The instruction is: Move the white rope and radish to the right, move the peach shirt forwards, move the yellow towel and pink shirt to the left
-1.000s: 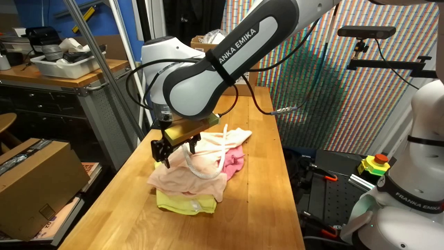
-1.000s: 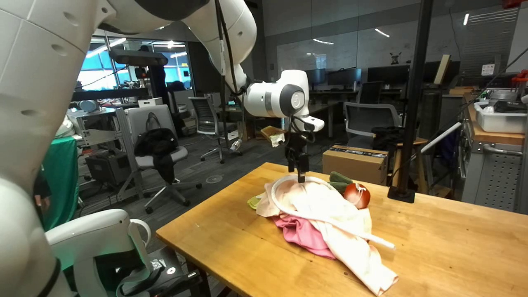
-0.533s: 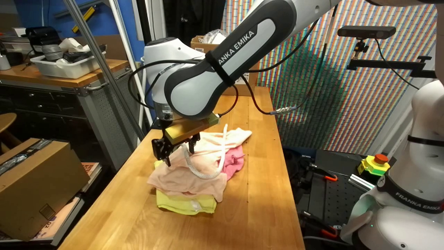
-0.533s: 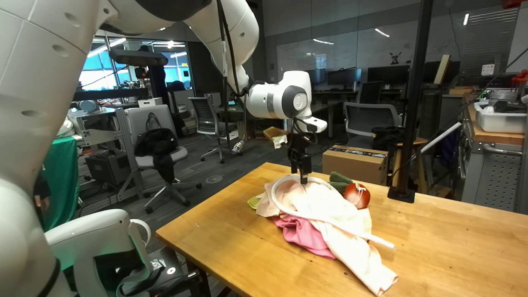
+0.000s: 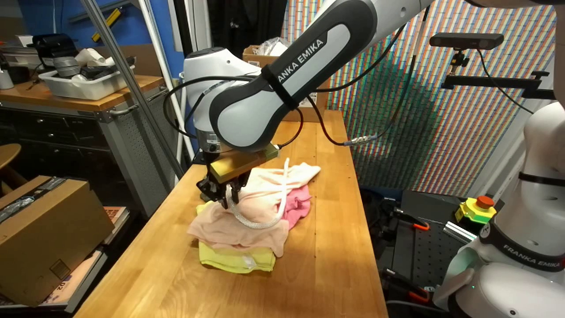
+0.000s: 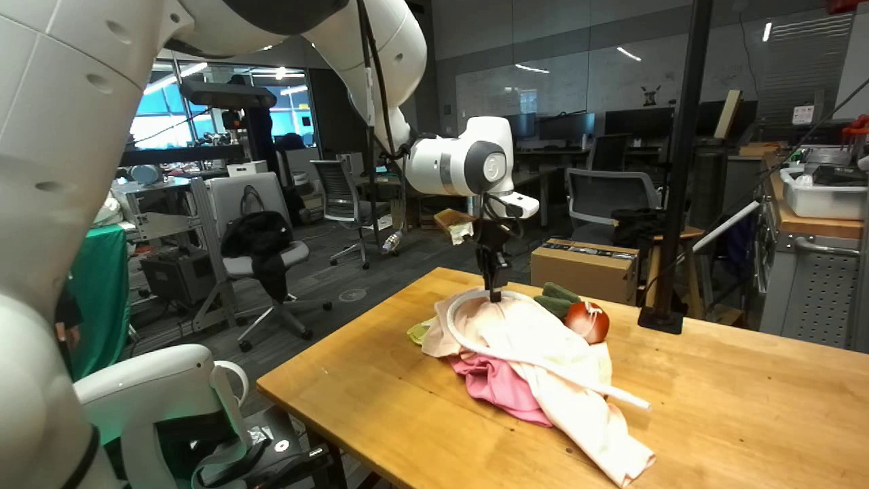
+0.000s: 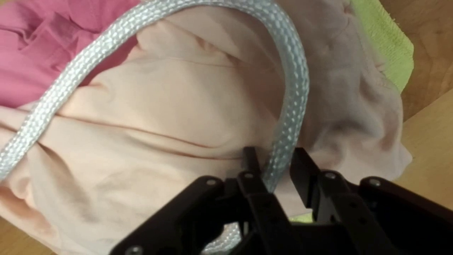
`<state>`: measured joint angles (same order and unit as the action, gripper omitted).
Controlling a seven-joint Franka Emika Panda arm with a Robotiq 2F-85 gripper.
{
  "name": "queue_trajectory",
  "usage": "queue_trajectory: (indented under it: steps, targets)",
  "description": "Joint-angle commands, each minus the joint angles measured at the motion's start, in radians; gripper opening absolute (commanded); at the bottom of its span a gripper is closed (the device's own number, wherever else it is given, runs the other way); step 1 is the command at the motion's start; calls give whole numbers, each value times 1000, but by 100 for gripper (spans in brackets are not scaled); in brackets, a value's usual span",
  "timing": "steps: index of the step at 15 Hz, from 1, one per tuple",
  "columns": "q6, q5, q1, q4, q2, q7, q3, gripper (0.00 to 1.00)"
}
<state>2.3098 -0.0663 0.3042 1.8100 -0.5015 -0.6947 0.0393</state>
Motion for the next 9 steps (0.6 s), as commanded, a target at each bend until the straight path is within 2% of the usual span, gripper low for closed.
queue_trajectory:
  steps: [1, 3, 4, 9]
  targets:
    - [17, -7, 5, -12, -3, -3, -7, 5]
    - [17, -8, 4, -12, -3, -2, -7, 0]
    - [17, -8, 5, -12, -3, -2, -7, 3]
    - [5, -67, 21, 3, 25, -12, -28, 3]
